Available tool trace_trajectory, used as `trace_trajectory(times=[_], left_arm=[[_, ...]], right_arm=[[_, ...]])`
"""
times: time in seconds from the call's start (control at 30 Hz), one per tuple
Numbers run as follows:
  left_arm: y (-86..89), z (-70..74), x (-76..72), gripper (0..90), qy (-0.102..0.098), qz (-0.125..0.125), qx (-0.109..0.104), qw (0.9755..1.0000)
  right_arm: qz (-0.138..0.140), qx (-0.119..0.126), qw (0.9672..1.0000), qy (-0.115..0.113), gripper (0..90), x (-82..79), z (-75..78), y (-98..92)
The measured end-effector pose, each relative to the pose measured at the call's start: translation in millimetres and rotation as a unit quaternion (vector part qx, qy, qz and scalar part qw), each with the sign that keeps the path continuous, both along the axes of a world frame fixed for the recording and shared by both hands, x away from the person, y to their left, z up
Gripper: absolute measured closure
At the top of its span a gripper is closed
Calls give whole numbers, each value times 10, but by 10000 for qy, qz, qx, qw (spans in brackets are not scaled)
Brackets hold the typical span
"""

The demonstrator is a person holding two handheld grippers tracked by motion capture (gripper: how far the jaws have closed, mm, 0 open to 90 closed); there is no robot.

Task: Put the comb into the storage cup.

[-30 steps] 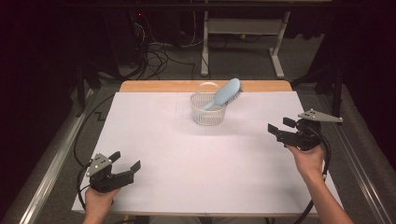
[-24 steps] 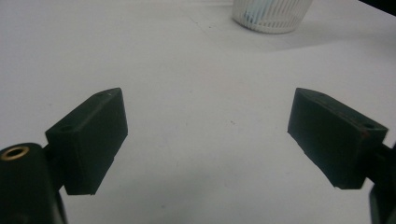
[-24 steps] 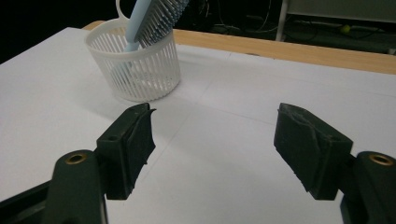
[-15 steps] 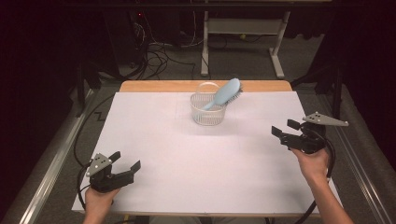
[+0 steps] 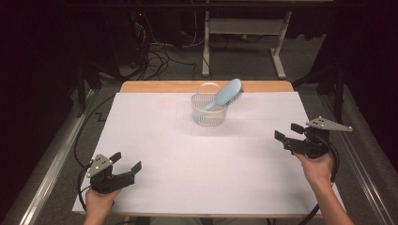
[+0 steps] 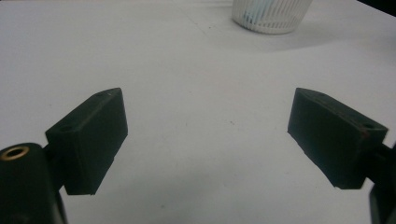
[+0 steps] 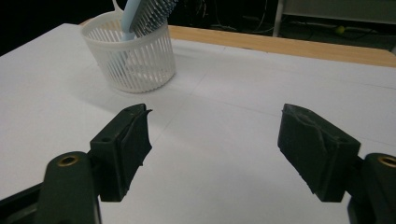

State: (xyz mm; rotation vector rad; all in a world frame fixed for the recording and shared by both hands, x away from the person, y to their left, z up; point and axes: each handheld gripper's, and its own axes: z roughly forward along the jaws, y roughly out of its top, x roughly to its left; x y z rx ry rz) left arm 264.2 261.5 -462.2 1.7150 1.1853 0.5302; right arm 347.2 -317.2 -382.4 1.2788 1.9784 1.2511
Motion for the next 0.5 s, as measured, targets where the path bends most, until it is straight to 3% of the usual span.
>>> trace_trajectory(times=[0.5], left_arm=[[-7,-1,1,114,3,-11,8,10000]], right_arm=[[-17,114,9999,-8,242,-141,-70,-84]])
